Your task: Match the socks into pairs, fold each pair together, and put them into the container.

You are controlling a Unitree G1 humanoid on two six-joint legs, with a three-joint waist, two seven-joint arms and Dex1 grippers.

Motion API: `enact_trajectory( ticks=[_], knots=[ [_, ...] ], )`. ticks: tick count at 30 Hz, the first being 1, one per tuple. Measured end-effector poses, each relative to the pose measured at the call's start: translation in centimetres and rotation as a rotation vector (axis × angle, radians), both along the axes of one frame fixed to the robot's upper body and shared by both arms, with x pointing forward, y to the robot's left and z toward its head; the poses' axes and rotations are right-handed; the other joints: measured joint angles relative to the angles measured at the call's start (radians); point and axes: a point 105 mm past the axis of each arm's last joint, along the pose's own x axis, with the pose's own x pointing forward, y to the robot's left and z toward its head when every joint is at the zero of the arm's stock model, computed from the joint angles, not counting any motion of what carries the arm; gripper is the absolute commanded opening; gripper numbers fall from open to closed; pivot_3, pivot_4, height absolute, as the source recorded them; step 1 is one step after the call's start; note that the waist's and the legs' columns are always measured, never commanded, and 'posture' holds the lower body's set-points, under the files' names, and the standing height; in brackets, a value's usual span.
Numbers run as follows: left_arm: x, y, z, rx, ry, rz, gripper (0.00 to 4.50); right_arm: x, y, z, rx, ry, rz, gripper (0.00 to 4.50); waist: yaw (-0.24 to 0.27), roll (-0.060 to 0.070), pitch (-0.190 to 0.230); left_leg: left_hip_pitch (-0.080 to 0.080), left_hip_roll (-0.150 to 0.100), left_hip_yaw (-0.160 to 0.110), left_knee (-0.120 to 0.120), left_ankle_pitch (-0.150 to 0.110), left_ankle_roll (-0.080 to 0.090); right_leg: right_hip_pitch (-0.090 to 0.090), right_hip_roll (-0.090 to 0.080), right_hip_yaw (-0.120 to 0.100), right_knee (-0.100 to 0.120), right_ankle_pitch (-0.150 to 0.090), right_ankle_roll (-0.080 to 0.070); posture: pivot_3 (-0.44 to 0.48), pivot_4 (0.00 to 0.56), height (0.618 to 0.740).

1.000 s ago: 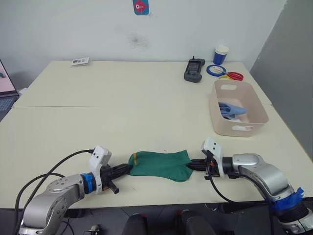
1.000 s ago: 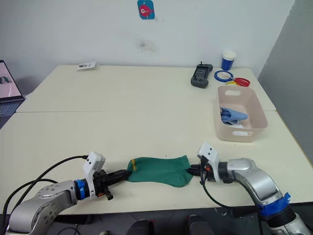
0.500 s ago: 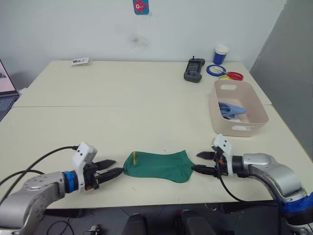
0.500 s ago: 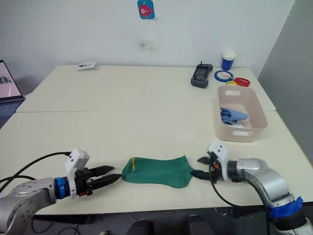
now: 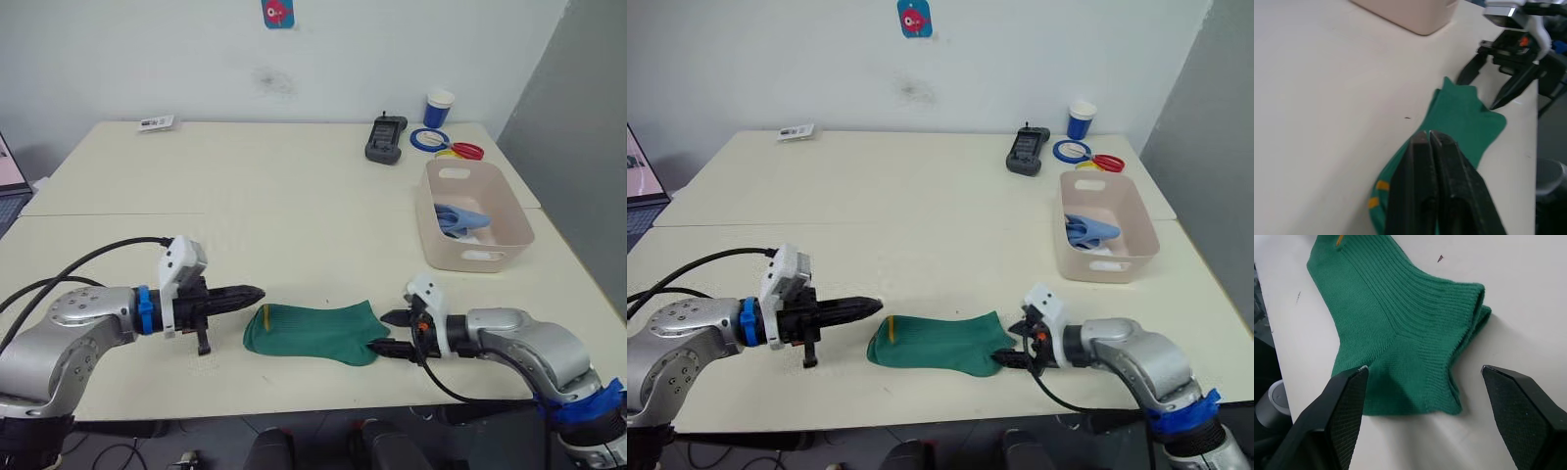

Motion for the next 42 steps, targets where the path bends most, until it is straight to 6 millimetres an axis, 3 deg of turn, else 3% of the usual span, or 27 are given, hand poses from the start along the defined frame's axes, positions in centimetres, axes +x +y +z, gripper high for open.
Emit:
enact_trajectory(
  ticks=[1, 5, 12, 13, 18, 29, 33, 42],
  knots=[
    [-0.2, -0.2, 0.1, 0.01, -0.005, -0.016, 0.04, 0.0, 0.2, 0.0, 0.004, 0.0, 0.002, 3.95, 0.0, 0.0, 0.0, 0.0, 0.0, 0.0, 0.0, 0.0, 0.0, 0.0, 0.0, 0.0, 0.0, 0.0, 0.0, 0.0, 0.15, 0.74],
    [-0.4, -0.2, 0.3, 0.043, -0.019, -0.027, 0.0, 0.0, 0.2, -0.3, 0.008, 0.013, 0.001, 2.79, 0.0, 0.0, 0.0, 0.001, 0.0, 0.0, 0.0, 0.0, 0.0, 0.001, 0.0, 0.0, 0.0, 0.0, 0.0, 0.0, 0.15, 0.74],
    [-0.7, 0.0, -0.5, 0.046, 0.015, -0.018, 0.0, -0.2, -1.8, -0.6, -0.01, 0.083, 0.026, 0.17, 0.006, 0.0, 0.0, -0.001, -0.001, 0.0, 0.0, 0.0, 0.0, 0.0, -0.001, 0.0, -0.001, 0.0, 0.0, 0.0, 0.15, 0.74],
    [-0.8, 0.0, -0.6, 0.048, 0.021, -0.018, 0.0, -0.3, -2.0, -0.7, -0.006, 0.103, 0.031, 0.04, 0.006, 0.0, 0.0, -0.001, -0.001, 0.0, 0.0, 0.0, 0.0, 0.0, -0.001, 0.0, -0.001, 0.0, 0.0, 0.0, 0.15, 0.74],
    [-1.3, 0.3, -0.9, 0.081, 0.025, -0.04, 0.0, 0.4, -3.8, -0.5, -0.023, 0.14, 0.027, 0.04, 0.008, 0.001, 0.001, 0.0, -0.001, 0.0, 0.0, 0.0, 0.0, 0.0, -0.001, 0.0, 0.0, 0.0, 0.0, 0.0, 0.15, 0.74],
    [-1.2, -0.4, -1.3, 0.095, -0.013, -0.084, 0.0, 2.3, -6.0, -0.1, -0.048, 0.104, 0.035, 0.04, 0.009, 0.001, 0.001, -0.001, -0.001, 0.001, 0.0, 0.0, 0.0, 0.0, -0.001, 0.001, 0.0, 0.0, 0.0, 0.0, 0.15, 0.74],
    [-1.0, -1.6, -2.7, 0.126, -0.06, -0.149, 0.0, 2.2, -5.7, -0.2, -0.051, 0.098, 0.052, 0.04, 0.01, 0.001, 0.001, -0.001, -0.001, 0.001, 0.001, 0.0, 0.0, 0.0, -0.001, 0.0, 0.0, 0.0, 0.0, 0.0, 0.15, 0.74],
    [2.5, -2.7, -8.2, 0.256, -0.081, -0.125, 0.0, 2.1, -5.5, -0.2, -0.045, 0.107, 0.063, 0.04, 0.008, 0.001, 0.001, -0.001, -0.001, 0.001, 0.001, 0.0, 0.0, 0.0, 0.0, 0.001, 0.0, 0.0, 0.0, 0.0, 0.15, 0.74]
  ],
)
